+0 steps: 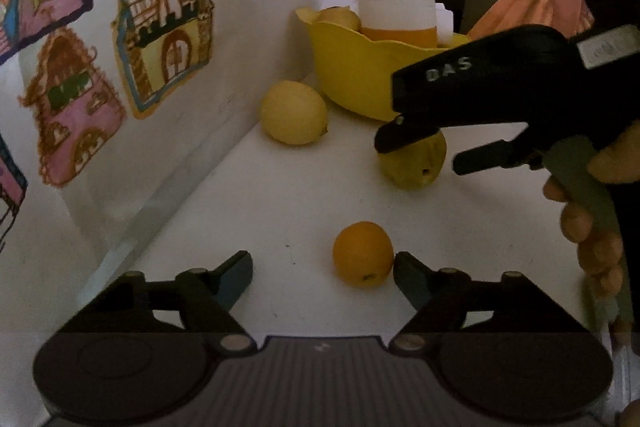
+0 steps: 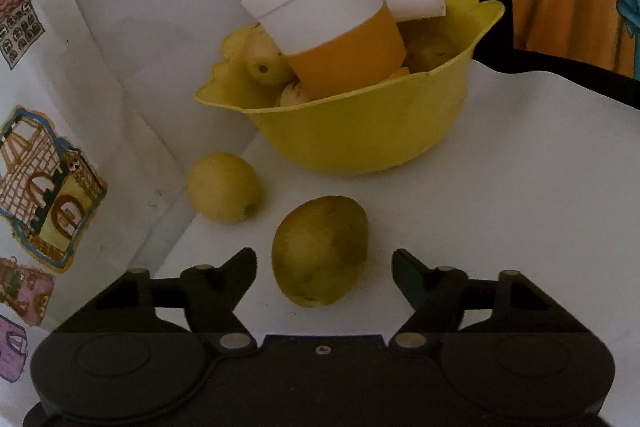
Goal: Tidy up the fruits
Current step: 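Grasp the last orange with the left tool while the right tool grasps a green pear, then carry the orange in the left tool while the right tool carries the pear to the tray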
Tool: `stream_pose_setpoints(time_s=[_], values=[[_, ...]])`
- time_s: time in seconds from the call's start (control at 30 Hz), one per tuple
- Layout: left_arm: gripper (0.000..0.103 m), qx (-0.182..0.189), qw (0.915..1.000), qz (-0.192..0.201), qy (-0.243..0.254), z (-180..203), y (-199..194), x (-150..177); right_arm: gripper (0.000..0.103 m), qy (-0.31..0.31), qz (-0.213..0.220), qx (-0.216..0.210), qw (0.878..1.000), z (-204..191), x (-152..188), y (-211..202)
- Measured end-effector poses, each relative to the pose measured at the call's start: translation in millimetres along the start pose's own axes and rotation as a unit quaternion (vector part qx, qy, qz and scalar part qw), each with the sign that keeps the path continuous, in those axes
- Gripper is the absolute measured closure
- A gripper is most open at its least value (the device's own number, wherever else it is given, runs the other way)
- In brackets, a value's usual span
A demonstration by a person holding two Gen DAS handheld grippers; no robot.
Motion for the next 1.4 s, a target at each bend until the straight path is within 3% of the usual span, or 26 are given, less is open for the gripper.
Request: stream_pose_setpoints(time_s=[0.3, 0.53, 0.97, 1.4], values=[[0.039, 0.013, 0.9998, 0.014, 0.006, 6, 4, -6, 0.041, 0.023, 0.0, 0.002, 1.0, 3, 1, 9], [0.067, 0.021, 0.9994, 0.02, 0.019, 15, 9, -11, 0.046, 0.001, 0.008, 0.009, 1.0, -5, 1, 16], [0.068, 0.044, 0.999, 0.0, -0.007, 14, -2, -5, 0.047, 0.012, 0.016, -0.022, 1.0, -3, 18, 4], [0.068, 0.044, 0.9988, 0.019, 0.003, 17, -35, 8, 0.047, 0.042, 0.045, -0.085, 0.994, -6, 39, -10]])
Point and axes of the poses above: each gripper's, at about its wrist camera, not at the fingertips, and y roughly the way its jaws point, z to its right, x to its underside, the point moved 8 cm from there along y, roughly the way its jaws point, and after that the axes turned 10 degrees about -z, right-handed, at the moved point
